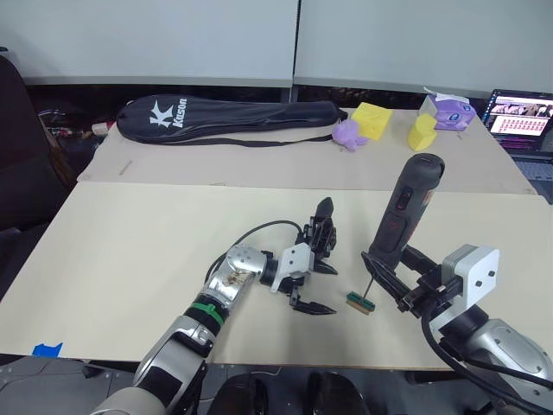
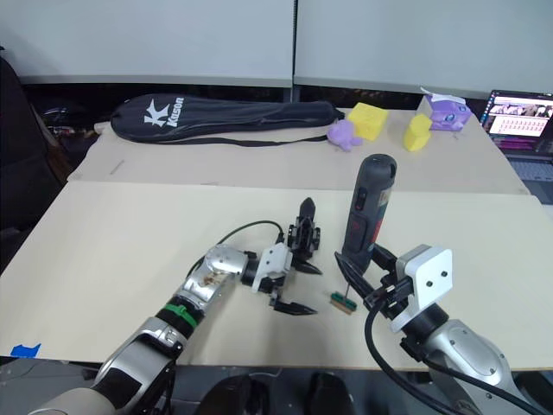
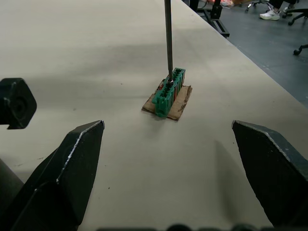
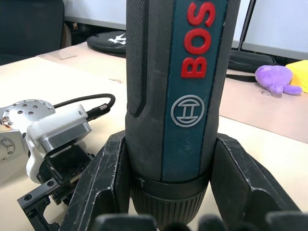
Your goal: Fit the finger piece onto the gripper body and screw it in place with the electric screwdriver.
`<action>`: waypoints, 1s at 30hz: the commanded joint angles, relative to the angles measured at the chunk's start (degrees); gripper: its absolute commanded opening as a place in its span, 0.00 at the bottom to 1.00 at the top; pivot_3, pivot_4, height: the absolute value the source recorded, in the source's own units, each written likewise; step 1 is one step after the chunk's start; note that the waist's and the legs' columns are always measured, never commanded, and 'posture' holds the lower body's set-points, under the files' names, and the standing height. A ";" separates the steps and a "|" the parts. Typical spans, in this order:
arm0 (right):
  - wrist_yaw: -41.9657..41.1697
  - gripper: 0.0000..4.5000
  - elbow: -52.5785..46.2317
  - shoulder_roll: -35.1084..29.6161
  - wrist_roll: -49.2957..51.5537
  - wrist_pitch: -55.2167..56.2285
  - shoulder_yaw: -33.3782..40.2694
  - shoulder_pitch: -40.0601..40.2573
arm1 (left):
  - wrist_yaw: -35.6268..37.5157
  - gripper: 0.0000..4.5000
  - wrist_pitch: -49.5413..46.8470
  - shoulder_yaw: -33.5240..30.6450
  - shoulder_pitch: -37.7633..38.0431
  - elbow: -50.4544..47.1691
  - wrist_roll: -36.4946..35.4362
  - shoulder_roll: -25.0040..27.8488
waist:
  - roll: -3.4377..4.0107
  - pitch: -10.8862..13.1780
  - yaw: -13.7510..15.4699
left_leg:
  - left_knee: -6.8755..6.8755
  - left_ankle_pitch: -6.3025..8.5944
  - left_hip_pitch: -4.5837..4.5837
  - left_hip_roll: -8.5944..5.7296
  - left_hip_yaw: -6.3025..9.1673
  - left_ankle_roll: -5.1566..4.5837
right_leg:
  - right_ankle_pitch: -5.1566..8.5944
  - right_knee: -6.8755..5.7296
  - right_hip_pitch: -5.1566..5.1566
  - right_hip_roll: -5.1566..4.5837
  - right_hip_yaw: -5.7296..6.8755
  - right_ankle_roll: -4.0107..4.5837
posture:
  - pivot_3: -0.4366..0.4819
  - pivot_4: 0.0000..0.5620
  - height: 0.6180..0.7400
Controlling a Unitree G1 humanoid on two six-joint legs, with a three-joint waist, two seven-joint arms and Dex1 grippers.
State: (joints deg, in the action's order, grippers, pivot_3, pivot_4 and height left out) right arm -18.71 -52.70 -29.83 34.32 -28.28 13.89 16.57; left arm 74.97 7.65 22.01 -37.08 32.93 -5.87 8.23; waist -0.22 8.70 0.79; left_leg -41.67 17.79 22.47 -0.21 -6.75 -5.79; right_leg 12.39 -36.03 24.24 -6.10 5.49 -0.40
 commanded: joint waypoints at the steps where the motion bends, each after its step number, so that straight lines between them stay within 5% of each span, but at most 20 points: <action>1: -0.20 0.43 -1.66 0.23 -0.01 1.44 0.36 -0.98 | 0.12 1.00 0.94 -0.35 -0.03 -1.20 -0.21 -0.11 | 0.00 0.00 0.00 | 0.00 0.00 0.00 0.00 0.00 0.00 | 0.00 0.00 0.00 0.00 0.00 0.00 | 0.48 0.27 1.00; 21: -1.13 0.43 -0.80 0.39 -0.67 1.96 -0.39 -1.32 | 0.13 1.00 0.56 -0.52 0.11 -1.65 -0.37 0.65 | 0.00 0.00 -0.02 | 0.00 0.00 0.00 0.00 0.00 0.00 | 0.00 0.01 -0.01 0.00 0.00 0.00 | 0.48 0.27 1.00; 30: 0.99 0.43 -4.66 -1.10 3.22 -0.51 1.61 -4.91 | -0.45 1.00 -5.69 -3.98 5.48 -10.50 -3.01 7.06 | 0.00 0.00 -0.16 | 0.00 -0.01 -0.01 0.03 0.01 0.02 | 0.00 -0.01 0.03 -0.14 -0.02 0.00 | 0.48 0.27 1.00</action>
State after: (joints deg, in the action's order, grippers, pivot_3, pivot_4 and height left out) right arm -18.45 -53.27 -30.22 35.23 -28.93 13.15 13.80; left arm 75.02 3.06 20.00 -32.52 26.11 -7.27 13.70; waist -0.21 8.70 0.63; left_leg -41.67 17.78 22.46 -0.17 -6.74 -5.77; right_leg 12.39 -36.05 24.27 -6.23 5.47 -0.40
